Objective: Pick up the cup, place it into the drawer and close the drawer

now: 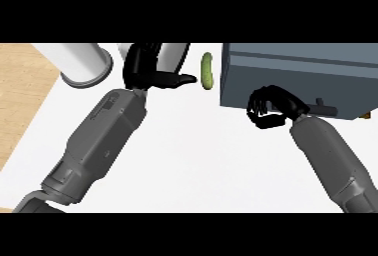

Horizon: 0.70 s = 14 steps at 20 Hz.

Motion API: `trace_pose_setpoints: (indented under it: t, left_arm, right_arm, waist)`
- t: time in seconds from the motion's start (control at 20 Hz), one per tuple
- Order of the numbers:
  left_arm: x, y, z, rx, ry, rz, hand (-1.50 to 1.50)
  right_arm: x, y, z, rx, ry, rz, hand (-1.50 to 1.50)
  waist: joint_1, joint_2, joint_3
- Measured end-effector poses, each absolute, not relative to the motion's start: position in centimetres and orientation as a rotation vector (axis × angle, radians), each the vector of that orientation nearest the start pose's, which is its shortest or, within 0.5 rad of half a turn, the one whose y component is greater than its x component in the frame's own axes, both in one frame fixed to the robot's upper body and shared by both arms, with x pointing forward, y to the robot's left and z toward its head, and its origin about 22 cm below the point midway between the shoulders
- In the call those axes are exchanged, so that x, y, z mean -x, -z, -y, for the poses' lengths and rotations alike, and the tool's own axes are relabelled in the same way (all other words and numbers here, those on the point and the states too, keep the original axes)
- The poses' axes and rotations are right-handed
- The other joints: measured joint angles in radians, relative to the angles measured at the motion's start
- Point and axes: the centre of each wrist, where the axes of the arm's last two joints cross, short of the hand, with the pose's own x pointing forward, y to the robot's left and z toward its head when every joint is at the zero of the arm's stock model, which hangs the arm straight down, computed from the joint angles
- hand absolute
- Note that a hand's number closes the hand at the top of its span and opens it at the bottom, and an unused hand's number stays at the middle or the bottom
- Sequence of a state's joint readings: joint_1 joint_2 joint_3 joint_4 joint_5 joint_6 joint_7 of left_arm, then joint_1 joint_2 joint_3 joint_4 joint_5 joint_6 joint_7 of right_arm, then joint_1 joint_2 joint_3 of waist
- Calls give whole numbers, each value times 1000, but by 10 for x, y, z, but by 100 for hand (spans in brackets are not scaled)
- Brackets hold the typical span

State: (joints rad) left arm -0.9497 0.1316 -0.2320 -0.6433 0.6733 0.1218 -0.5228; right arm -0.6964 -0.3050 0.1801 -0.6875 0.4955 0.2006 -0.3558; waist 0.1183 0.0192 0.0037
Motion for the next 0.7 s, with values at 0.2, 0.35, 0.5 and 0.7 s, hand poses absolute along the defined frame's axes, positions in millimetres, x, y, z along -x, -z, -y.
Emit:
trace_pose_setpoints:
  t: [0.2, 0.35, 0.5, 0.7]
  left_arm:
    - [-423, -76, -142, 379, -81, 1907, -150]
    - [-421, -73, -147, 389, -66, 1903, -150]
    - [-419, -71, -151, 400, -53, 1902, -150]
    - [-415, -66, -156, 415, -36, 1894, -150]
  right_arm:
    - [-406, -26, 258, 215, -1044, 1511, 150]
    - [-407, -26, 264, 170, -1007, 1515, 150]
    - [-406, -26, 271, 126, -980, 1514, 150]
    - [-405, -29, 280, 71, -949, 1509, 150]
  waist:
    - [16, 4, 3]
    - [24, 3, 3]
    - [33, 2, 3]
    - [45, 4, 5]
